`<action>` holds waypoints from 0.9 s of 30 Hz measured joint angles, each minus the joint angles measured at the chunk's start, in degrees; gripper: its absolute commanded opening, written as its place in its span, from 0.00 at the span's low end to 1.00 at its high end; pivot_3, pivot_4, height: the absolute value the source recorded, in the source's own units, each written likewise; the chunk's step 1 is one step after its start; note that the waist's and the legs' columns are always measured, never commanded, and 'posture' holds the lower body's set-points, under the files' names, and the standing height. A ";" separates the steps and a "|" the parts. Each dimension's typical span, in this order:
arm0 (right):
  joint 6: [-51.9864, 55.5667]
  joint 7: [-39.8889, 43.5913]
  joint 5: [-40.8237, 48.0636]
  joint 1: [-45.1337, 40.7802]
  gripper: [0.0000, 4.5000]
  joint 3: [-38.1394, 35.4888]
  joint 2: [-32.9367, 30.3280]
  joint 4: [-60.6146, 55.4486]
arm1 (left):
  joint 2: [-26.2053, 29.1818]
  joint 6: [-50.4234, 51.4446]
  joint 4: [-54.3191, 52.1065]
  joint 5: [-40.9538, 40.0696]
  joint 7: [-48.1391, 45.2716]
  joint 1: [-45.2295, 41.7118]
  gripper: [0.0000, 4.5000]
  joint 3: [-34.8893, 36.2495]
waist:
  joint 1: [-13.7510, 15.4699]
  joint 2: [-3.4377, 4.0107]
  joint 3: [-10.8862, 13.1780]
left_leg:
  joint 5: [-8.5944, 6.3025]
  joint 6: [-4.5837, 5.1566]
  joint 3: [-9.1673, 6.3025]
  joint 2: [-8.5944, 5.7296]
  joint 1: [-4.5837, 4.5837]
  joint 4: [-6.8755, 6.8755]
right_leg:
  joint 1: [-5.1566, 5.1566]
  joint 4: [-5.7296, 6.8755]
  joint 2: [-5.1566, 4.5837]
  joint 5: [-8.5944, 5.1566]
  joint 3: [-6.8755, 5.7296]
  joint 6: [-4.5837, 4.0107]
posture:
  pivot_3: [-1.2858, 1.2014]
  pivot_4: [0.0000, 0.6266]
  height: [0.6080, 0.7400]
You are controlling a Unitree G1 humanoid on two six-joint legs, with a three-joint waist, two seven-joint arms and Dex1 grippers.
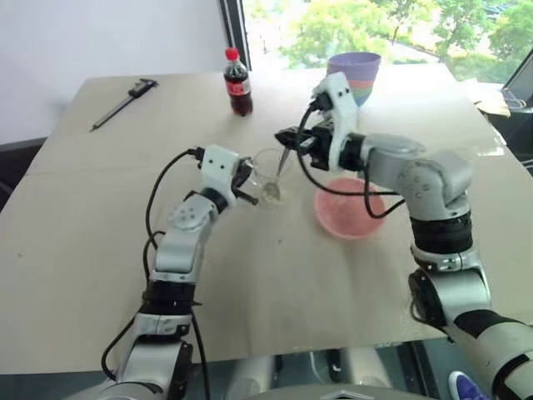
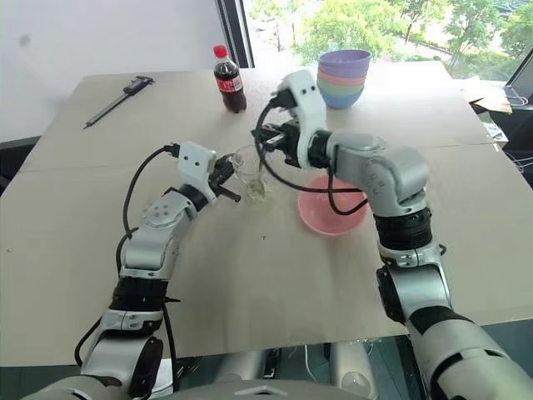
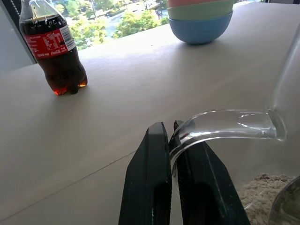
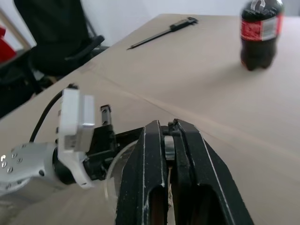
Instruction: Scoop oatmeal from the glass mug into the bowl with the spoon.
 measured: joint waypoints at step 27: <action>21.11 -23.06 6.56 -14.58 0.00 -39.64 4.08 15.79 | -3.35 -11.01 14.18 1.99 0.28 -6.95 0.01 -2.21 | 0.08 0.00 -0.01 | 0.01 0.03 0.06 -0.08 0.02 0.04 | 0.01 0.24 -0.06 0.01 0.01 0.02 | 0.52 0.24 1.00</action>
